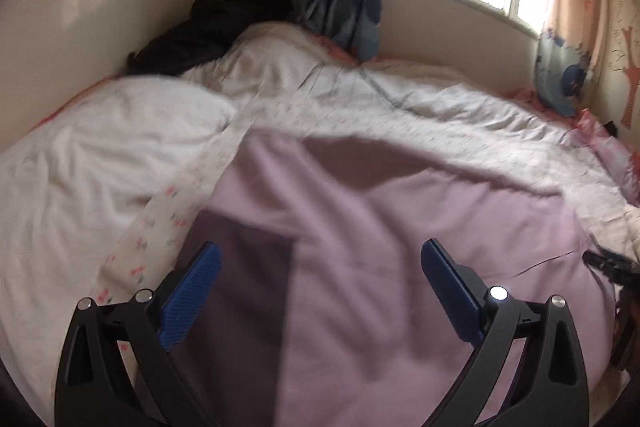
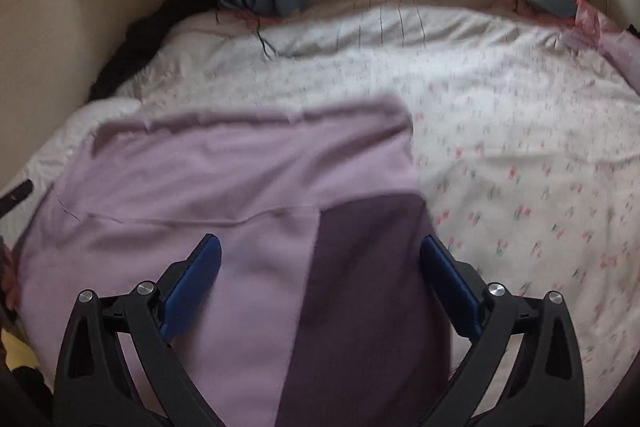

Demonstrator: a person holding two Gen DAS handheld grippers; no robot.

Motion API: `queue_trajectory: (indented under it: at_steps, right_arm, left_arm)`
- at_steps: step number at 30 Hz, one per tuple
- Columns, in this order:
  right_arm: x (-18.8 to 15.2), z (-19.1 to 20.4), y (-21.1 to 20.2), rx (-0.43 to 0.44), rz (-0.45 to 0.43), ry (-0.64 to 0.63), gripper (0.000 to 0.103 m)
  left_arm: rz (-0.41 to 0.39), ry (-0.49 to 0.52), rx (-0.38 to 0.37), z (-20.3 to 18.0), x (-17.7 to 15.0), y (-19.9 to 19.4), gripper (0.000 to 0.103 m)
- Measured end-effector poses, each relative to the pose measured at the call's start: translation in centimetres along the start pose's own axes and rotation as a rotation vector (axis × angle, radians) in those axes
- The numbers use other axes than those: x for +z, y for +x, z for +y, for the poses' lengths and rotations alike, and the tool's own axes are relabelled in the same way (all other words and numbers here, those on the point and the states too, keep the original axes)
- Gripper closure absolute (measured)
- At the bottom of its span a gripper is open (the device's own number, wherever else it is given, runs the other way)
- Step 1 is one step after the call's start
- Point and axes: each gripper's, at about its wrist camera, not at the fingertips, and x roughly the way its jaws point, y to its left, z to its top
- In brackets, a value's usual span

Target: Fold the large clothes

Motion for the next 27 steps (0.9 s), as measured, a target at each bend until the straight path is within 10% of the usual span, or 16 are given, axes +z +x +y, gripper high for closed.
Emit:
queue_trajectory:
  at_steps: [7, 13, 17, 20, 27]
  right_arm:
    - [1.7, 2.3, -2.0, -0.091, 0.023, -0.076, 0.007]
    - [7.3, 13.6, -1.3, 0.092, -0.042, -0.282, 0.007]
    - [5.3, 18.7, 9.7, 0.031, 0.267, -0.398, 0.007]
    - [6.2, 17.0, 9.7, 0.093, 0.314, -0.301, 0.006]
    - [2.4, 6.6, -6.0, 0.193, 0.237, 0.011, 0.006]
  left_arm:
    - [0.06, -0.067, 0.039, 2.1, -2.7, 3.3, 0.007]
    - [0.023, -0.076, 0.046, 2.1, -3.6, 2.3, 0.007]
    - [0.011, -0.066, 0.073, 1.7, -4.0, 1.9, 0.007]
    - [0.024, -0.083, 0.064, 2.1, -4.2, 2.0, 0.007]
    - [0.078, -0.177, -0.062, 4.6, -6.1, 0.9, 0.007]
